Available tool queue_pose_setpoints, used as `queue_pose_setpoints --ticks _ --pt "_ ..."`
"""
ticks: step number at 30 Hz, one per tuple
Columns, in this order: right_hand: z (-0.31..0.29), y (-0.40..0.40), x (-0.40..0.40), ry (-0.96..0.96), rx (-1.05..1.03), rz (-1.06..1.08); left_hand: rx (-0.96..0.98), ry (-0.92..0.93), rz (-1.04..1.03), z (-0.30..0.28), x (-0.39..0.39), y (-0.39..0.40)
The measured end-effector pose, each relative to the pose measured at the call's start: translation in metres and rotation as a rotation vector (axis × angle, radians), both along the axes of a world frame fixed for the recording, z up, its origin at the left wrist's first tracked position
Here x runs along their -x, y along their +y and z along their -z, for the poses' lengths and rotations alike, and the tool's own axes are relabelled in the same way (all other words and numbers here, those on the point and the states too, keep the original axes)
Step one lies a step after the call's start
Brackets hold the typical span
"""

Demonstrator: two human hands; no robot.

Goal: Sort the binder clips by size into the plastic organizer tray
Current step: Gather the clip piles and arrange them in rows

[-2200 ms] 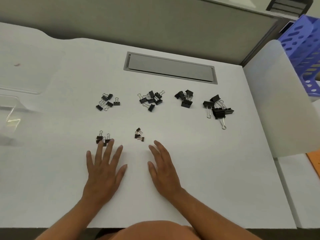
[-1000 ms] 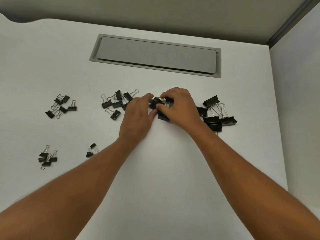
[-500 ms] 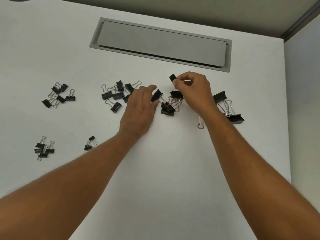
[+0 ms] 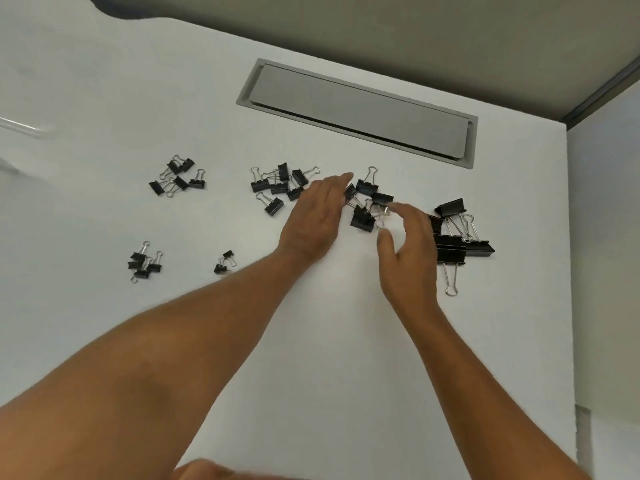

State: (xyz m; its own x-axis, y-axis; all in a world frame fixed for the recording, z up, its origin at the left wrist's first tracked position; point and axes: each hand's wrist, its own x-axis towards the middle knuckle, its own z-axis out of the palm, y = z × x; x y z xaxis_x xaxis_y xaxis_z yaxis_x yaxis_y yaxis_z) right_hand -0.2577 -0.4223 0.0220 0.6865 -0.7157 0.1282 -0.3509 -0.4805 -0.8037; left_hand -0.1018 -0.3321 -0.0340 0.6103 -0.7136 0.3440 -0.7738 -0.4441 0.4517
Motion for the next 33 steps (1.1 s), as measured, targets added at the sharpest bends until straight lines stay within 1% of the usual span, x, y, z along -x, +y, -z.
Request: queue_pose_setpoints --ticks 2,4,6,8,10,12,15,17,19,22,24,26,28,33 --pt "0.004 0.042 0.037 0.026 -0.031 -0.075 0.061 0.029 -0.007 -0.011 0.01 0.01" --pt "0.014 0.082 0.076 0.083 -0.1 -0.127 0.147 0.103 -0.021 -0.022 0.033 0.035" --pt "0.023 0.12 0.106 0.149 -0.145 -0.122 0.194 0.156 0.002 -0.032 0.064 0.079" --pt "0.026 0.15 0.117 0.197 -0.152 -0.115 0.178 0.162 0.003 -0.033 0.09 0.135" --pt "0.024 0.168 0.111 0.2 -0.172 -0.157 0.122 0.162 -0.043 -0.031 0.107 0.192" --pt "0.022 0.177 0.09 0.192 -0.195 -0.234 0.055 0.202 -0.102 -0.031 0.112 0.24" --pt "0.021 0.183 0.036 0.179 -0.173 -0.321 -0.046 0.285 -0.151 -0.035 0.096 0.285" --pt "0.023 0.187 -0.004 0.18 -0.132 -0.339 -0.077 0.265 -0.129 -0.037 0.074 0.29" --pt "0.026 0.191 -0.037 0.196 -0.113 -0.33 -0.124 0.206 -0.073 -0.034 0.048 0.281" --pt "0.029 0.2 -0.062 0.225 -0.078 -0.232 -0.251 0.105 0.072 -0.028 0.005 0.257" --pt "0.029 0.208 -0.065 0.218 -0.092 -0.131 -0.287 0.042 0.178 -0.025 -0.017 0.248" --pt "0.029 0.215 -0.066 0.219 -0.134 -0.047 -0.274 0.001 0.246 -0.019 -0.033 0.246" --pt "0.028 0.221 -0.066 0.233 -0.151 0.006 -0.242 -0.004 0.284 -0.011 -0.043 0.247" --pt "0.022 0.235 -0.068 0.244 -0.154 0.083 -0.153 0.077 0.34 0.004 -0.056 0.248"
